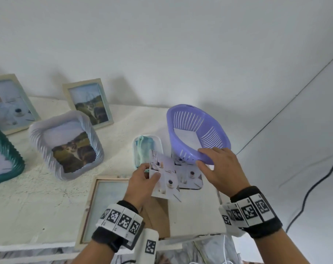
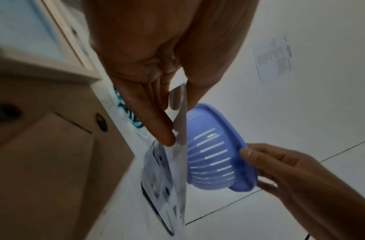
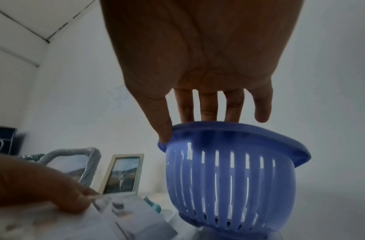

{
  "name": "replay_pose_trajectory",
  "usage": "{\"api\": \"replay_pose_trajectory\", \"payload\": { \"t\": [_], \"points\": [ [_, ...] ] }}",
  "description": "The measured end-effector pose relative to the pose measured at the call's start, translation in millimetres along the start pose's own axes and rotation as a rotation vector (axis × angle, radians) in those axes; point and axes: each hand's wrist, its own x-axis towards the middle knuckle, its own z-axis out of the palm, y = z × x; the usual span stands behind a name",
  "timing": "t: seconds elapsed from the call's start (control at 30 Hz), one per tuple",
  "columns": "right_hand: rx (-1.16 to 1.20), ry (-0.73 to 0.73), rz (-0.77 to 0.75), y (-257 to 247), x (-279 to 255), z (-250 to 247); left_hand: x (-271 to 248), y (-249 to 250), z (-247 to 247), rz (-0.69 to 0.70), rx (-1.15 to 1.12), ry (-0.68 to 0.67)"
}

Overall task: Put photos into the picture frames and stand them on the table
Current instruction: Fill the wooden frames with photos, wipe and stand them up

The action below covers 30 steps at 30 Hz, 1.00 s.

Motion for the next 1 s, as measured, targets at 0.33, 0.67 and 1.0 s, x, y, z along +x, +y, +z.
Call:
{"api": "replay_pose_trajectory", "payload": {
  "t": [0.33, 0.67, 1.0],
  "points": [
    [0.123, -0.011, -0.115, 19.8, 3.0, -3.5, 36.3, -14.5, 69.4, -0.115, 0.182, 0.115],
    [0.105, -0.073, -0.19, 20.2, -16.5, 31.0, 34.9, -3.4, 71.7, 0.006, 0.438, 0.173],
    [0.24, -0.284, -0.202, 23.2, -0.5, 16.7, 23.5, 19.8, 54.2, 0.035, 0.1, 0.264]
  ]
}}
